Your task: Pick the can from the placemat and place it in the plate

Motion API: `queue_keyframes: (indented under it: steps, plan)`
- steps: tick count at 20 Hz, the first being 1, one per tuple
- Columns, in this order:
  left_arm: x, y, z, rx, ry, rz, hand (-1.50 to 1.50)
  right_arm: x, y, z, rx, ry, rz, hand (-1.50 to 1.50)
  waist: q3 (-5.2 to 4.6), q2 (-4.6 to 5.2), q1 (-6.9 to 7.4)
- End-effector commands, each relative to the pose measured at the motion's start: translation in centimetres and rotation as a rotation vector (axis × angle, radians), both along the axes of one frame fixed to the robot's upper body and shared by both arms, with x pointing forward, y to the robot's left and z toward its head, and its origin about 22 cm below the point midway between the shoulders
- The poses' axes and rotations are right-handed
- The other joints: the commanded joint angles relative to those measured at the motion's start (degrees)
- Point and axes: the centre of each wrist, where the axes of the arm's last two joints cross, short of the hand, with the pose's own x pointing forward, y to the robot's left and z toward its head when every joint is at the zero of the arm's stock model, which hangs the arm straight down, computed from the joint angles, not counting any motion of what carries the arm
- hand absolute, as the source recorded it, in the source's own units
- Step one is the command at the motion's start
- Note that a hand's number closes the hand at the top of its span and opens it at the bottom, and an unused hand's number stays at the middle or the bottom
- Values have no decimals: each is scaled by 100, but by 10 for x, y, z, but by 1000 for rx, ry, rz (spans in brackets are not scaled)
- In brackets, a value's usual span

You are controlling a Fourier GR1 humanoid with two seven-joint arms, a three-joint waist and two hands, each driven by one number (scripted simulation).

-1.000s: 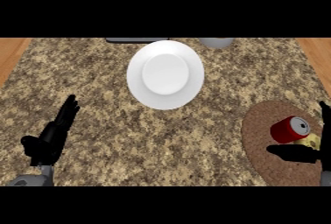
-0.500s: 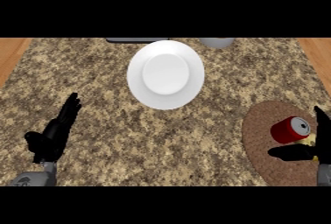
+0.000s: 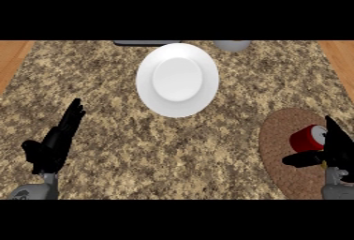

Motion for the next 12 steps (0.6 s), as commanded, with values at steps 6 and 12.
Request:
queue_keyframes:
  steps: [6, 12]
  plan:
    - [-21, -4, -15, 5, 12, 10, 0, 9, -19, -24, 10, 33, 2, -150, 1, -1, 1]
    - [-5, -7, -8, -12, 4, -3, 0, 16, -26, -41, 49, 21, 99, 150, 1, 1, 2]
